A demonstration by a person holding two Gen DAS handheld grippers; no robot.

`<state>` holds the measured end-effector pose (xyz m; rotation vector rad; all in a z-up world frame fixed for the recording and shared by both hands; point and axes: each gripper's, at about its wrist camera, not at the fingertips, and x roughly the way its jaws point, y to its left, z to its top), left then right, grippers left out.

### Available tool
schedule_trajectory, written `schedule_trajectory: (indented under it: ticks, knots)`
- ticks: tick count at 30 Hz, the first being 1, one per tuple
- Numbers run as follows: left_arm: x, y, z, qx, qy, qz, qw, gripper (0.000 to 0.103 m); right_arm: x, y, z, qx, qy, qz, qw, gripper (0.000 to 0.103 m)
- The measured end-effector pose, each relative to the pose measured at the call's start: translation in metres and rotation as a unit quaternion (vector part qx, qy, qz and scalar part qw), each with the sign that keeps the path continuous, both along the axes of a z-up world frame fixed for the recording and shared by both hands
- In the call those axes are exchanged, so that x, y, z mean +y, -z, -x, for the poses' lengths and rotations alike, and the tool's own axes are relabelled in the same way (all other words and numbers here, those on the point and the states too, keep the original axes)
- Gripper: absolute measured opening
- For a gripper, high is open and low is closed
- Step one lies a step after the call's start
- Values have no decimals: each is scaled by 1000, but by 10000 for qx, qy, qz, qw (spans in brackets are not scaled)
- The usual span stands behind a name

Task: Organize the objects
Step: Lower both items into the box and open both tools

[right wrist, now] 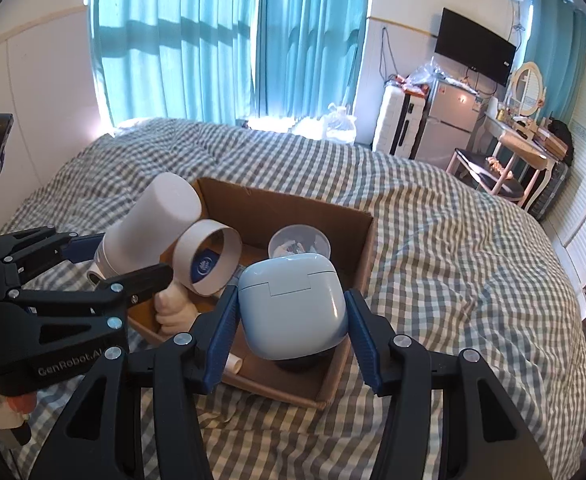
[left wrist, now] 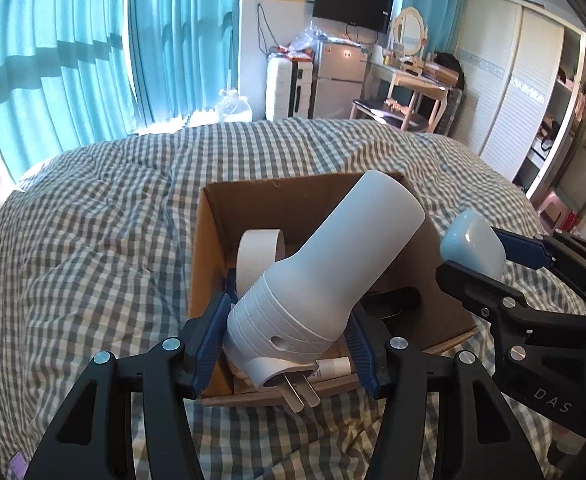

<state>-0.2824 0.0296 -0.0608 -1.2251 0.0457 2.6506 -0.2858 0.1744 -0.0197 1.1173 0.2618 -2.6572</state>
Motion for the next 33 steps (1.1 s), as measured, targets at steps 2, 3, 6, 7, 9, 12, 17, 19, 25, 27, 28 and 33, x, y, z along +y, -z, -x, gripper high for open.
schedule_trajectory:
  ticks: [2, 3, 6, 7, 9, 12, 17, 19, 25, 27, 28, 33]
  knots:
    - [-2, 10, 5, -79, 23, 15, 10000, 57, -1, 10, 8, -71, -28, -18, 10000, 53]
    - [-1, 14, 8, -124, 37, 15, 9999, 57, -1, 13, 11, -99, -29, -21, 9999, 53]
    - [1, 24, 16, -213, 62, 49, 9997, 57, -2, 25, 25, -211, -36, -26, 9998, 53]
    - [2, 27, 18, -229, 77, 66, 9997, 57, -2, 27, 27, -237, -43, -30, 9997, 53]
    - [4, 33, 22, -259, 105, 93, 9996, 57, -3, 34, 33, -289, -73, -53, 9995, 53]
    - [5, 42, 29, -348, 105, 121, 9993, 57, -4, 42, 41, -405, -110, -62, 9991, 53]
    - [3, 52, 44, -433, 71, 145, 9989, 57, -4, 55, 52, -556, -208, -94, 9982, 53]
    - [3, 56, 50, -474, 50, 182, 9987, 57, -6, 58, 55, -601, -259, -107, 9978, 53]
    - [6, 59, 56, -401, 102, 212, 9989, 57, -7, 67, 60, -677, -321, -106, 9971, 53]
    - [9, 59, 59, -383, 125, 234, 9989, 57, -7, 69, 61, -691, -331, -103, 9970, 53]
    - [9, 59, 59, -371, 128, 239, 9989, 58, -7, 70, 60, -686, -346, -96, 9970, 53]
    - [9, 57, 56, -350, 189, 229, 9989, 60, -6, 66, 55, -635, -373, -43, 9973, 53]
